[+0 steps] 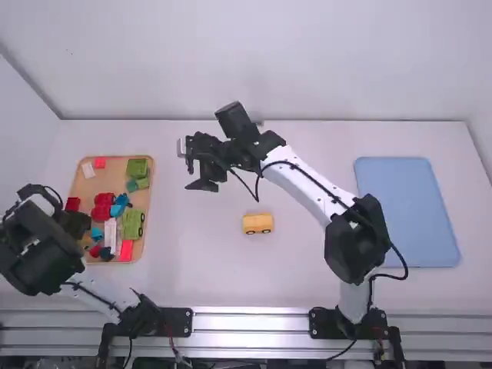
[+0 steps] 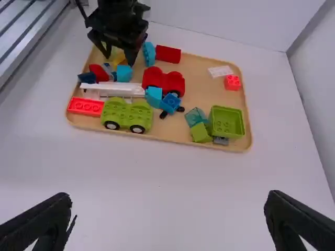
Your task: Assemble lego blocks to make yellow taxi
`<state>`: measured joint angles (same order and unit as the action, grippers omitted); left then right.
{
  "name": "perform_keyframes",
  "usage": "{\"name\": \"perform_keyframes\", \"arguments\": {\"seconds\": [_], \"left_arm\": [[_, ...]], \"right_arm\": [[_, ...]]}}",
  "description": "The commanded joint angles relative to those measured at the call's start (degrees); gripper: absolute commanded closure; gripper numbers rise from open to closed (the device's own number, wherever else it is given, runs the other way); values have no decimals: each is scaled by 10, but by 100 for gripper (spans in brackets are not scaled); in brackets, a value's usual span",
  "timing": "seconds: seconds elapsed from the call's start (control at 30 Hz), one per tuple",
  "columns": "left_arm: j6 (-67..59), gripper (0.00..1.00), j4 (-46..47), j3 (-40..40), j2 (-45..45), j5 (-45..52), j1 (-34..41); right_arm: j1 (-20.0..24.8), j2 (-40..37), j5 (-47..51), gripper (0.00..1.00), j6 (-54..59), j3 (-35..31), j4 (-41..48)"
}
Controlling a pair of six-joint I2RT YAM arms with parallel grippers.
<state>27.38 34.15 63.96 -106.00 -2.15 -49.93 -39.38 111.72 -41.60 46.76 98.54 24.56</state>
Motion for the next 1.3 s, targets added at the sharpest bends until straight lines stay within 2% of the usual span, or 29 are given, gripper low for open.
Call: {"name": "perform_keyframes", "arguments": {"seconds": [0.0,0.1,0.27,0.57,0.73,0.8,0.9,1.07,1.1,1.27], "left_arm": [[-28,42,-3,-14,-7,1,5],[-28,43,-23,-28,-7,-2,3],[-30,63,-35,-46,-7,-2,3],[-28,80,-52,-48,-7,-3,5],[-35,82,-63,-48,-7,-3,3],[-32,57,-62,-48,-7,-6,4],[-33,55,-77,-50,-7,-17,4],[-38,65,-101,-64,-7,4,4],[-42,71,-108,-71,-7,14,4],[-28,83,-108,-78,-7,6,4]], "right_arm": [[0,4,-3,2,-2,10,0],[0,4,-3,2,-2,10,0],[0,4,-3,2,-2,10,-1],[1,4,-3,2,-2,10,0],[0,4,-3,2,-2,10,4],[0,4,-3,2,-2,10,4],[0,4,-3,2,-2,10,6],[0,4,-3,2,2,10,13],[0,4,-3,2,2,10,13],[0,4,-3,2,2,10,12]]}}
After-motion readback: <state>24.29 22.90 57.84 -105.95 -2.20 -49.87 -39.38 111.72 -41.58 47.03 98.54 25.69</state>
